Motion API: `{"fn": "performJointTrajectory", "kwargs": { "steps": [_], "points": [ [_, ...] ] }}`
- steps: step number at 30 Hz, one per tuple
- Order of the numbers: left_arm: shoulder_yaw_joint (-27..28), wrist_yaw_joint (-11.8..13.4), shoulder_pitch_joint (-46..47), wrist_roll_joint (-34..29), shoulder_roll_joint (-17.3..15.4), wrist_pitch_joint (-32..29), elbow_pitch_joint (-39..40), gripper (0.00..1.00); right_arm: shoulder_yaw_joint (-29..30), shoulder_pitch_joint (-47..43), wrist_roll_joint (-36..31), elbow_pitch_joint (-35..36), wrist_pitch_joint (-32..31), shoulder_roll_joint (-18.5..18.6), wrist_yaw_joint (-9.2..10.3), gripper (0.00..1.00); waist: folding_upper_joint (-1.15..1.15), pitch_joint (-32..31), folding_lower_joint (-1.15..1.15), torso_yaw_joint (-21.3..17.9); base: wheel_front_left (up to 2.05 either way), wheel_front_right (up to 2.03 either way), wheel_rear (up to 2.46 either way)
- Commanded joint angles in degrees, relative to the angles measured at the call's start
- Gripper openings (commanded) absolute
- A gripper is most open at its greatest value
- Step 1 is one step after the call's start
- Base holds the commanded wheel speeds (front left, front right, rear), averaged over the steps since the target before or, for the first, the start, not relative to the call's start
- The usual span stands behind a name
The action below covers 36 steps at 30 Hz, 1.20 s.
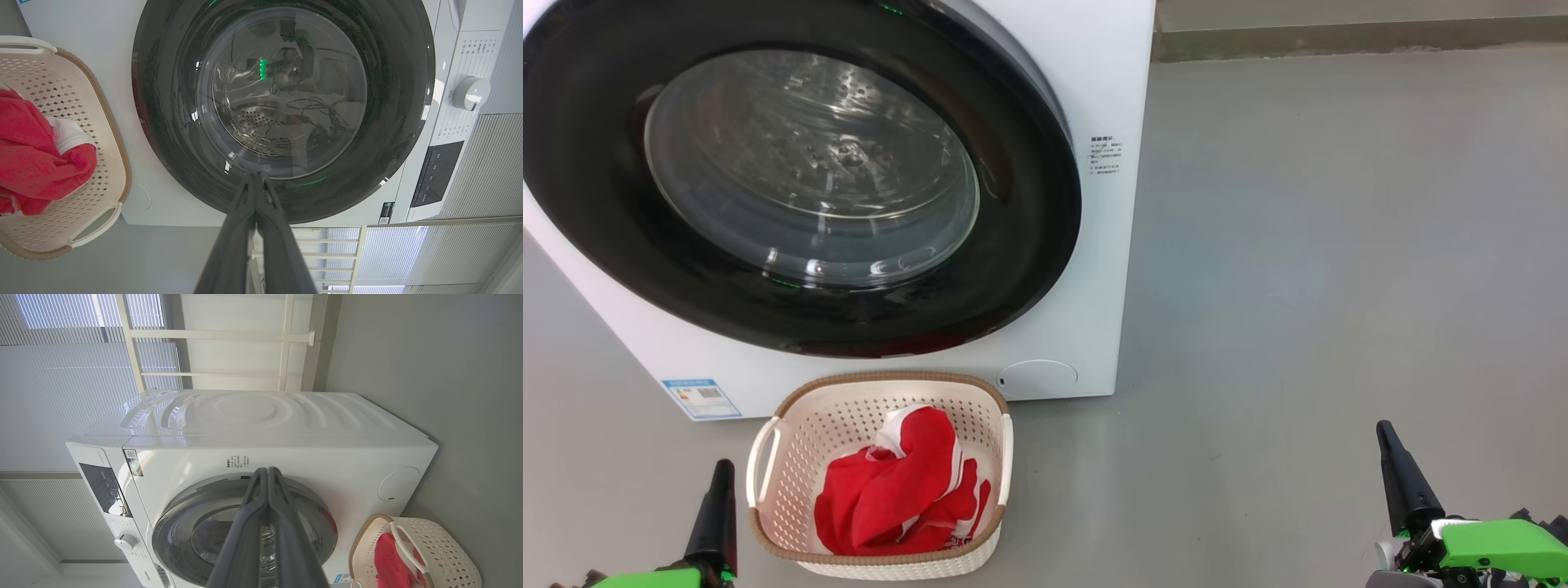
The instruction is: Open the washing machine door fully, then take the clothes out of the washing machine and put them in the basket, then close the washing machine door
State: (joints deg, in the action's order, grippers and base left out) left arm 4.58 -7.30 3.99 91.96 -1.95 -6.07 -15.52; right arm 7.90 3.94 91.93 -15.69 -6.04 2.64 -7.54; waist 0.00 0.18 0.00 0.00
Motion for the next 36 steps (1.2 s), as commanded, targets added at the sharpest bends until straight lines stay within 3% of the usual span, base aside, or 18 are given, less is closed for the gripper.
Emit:
{"fn": "performJointTrajectory", "kwargs": {
  "steps": [1, 36],
  "points": [
    [1.9, -0.2, 2.2, 0.2, -0.9, -0.4, 1.5, 0.0, -1.4, 2.2, 0.2, 1.7, -0.4, 0.2, 0.05, 0.0, 0.0, 0.0, 0.0, 0.0, 0.0, 0.0, 0.0],
    [1.9, -0.2, 2.2, 0.2, -0.9, -0.4, 1.5, 0.0, -1.4, 2.2, 0.2, 1.7, -0.4, 0.2, 0.05, 0.0, 0.0, 0.0, 0.0, 0.0, 0.0, 0.0, 0.0]
  ]
}}
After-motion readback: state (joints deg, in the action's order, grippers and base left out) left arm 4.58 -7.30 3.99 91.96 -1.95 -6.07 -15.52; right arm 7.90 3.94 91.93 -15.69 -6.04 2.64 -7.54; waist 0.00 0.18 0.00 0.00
